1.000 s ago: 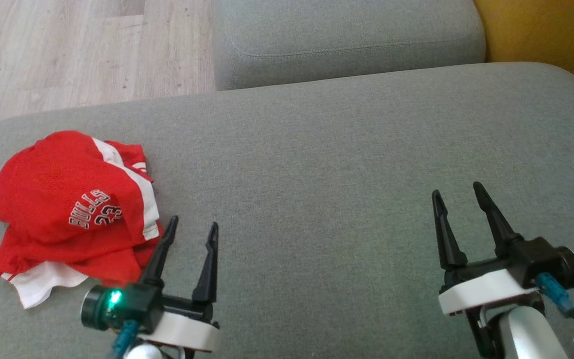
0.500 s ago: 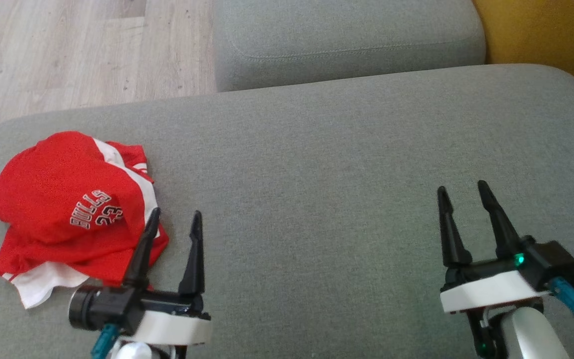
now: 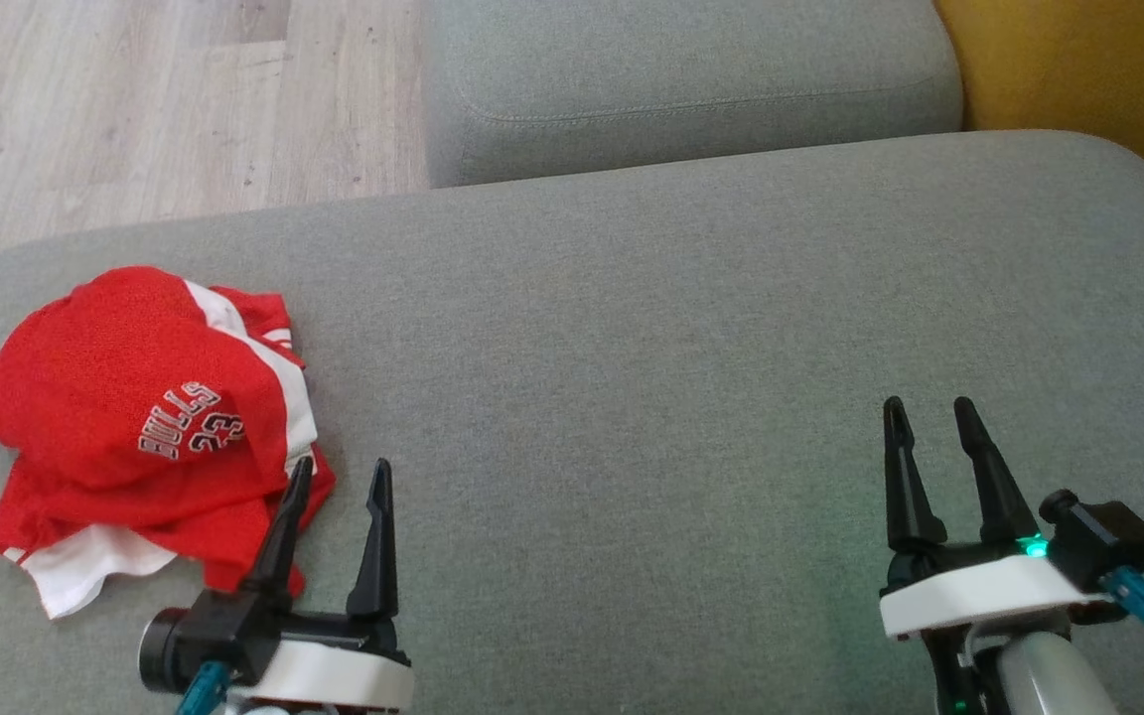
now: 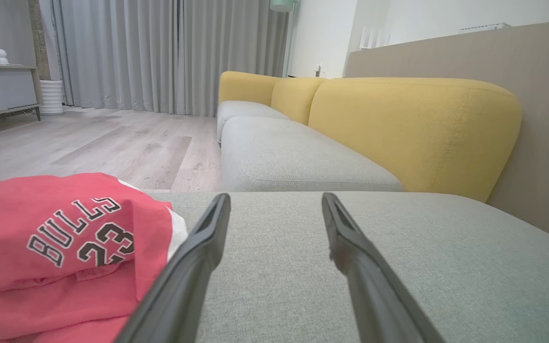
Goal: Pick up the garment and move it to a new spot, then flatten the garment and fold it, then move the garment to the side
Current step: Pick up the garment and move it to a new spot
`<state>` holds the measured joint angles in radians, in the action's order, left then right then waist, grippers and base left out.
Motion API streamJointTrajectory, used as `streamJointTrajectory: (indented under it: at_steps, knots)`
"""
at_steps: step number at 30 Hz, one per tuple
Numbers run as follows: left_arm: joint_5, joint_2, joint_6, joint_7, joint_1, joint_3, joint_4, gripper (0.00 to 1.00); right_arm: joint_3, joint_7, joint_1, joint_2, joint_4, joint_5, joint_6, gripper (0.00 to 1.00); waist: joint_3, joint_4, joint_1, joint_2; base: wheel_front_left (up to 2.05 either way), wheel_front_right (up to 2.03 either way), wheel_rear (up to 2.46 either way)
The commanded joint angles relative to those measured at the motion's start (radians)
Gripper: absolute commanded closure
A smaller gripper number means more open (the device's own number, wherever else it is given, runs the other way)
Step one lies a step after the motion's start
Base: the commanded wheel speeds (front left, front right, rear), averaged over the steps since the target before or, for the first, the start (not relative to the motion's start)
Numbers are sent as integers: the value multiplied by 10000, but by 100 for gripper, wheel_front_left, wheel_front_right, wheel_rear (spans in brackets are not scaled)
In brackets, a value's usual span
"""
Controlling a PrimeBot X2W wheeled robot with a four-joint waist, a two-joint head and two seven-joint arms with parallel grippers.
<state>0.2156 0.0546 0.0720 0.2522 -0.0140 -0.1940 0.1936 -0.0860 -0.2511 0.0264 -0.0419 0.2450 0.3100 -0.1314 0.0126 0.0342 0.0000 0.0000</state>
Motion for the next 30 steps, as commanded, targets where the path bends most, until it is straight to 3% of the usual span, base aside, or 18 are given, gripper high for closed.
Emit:
streamJointTrajectory:
  at_steps: [1,17,30]
  knots:
    - [-25,-38,38,95,404,364,-275,0,-237,-107,274,-83,-274,81,7,0,12,-11,0,0,0,0,0]
    - [37,-42,-303,95,268,765,-308,0,-698,-107,147,-83,-149,65,7,0,237,-747,0,0,0,0,0]
    - [-179,-43,-385,95,-21,1384,-369,0,-1631,-107,-54,-83,-192,419,7,0,427,-2237,0,0,0,0,0]
